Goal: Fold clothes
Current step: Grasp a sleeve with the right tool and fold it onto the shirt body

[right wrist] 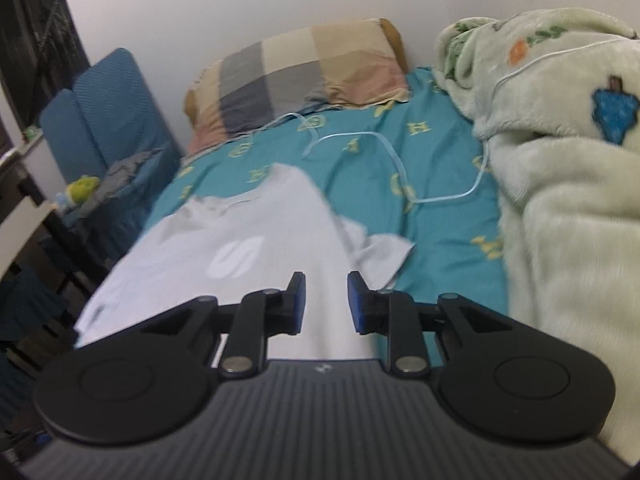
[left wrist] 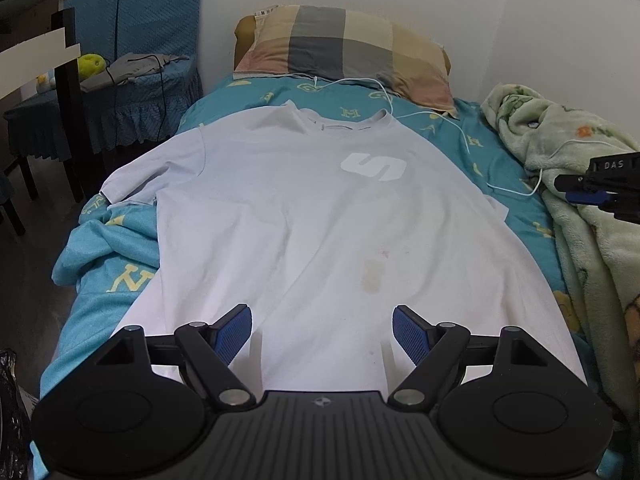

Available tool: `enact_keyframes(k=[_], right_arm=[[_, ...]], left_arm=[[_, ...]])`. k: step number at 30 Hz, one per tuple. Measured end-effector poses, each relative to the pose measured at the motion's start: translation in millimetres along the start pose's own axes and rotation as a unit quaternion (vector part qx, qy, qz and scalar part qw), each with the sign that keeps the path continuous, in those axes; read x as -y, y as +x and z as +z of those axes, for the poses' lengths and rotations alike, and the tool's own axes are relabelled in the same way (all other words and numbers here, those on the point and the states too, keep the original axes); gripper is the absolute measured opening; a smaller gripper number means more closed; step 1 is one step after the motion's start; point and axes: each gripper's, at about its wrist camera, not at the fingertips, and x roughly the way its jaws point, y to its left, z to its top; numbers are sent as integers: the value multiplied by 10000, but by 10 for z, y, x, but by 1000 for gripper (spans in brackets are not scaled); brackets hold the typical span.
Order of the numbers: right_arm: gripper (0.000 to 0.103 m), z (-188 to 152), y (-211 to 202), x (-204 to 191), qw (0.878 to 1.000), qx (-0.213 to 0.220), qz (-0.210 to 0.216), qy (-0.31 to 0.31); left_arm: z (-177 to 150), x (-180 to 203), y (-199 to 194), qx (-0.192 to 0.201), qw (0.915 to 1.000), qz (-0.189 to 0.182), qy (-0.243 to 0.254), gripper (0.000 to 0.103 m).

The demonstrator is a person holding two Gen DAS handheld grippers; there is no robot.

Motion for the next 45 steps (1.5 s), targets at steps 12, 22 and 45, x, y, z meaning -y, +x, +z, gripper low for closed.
enact_keyframes(k=[12, 22, 45], right_arm=[[39, -98, 929, 907, 9860, -33, 319, 1639], [36, -137, 1673, 942, 9816, -309, 510, 1811], [5, 1219, 1408, 849, 9801, 556, -1841, -495]], left_arm=[[-3, 122, 158, -126, 9991, -412, -57, 81], [55, -12, 401, -363, 9962, -633, -473, 81], [302, -222, 249, 134, 9948, -604, -811, 81]])
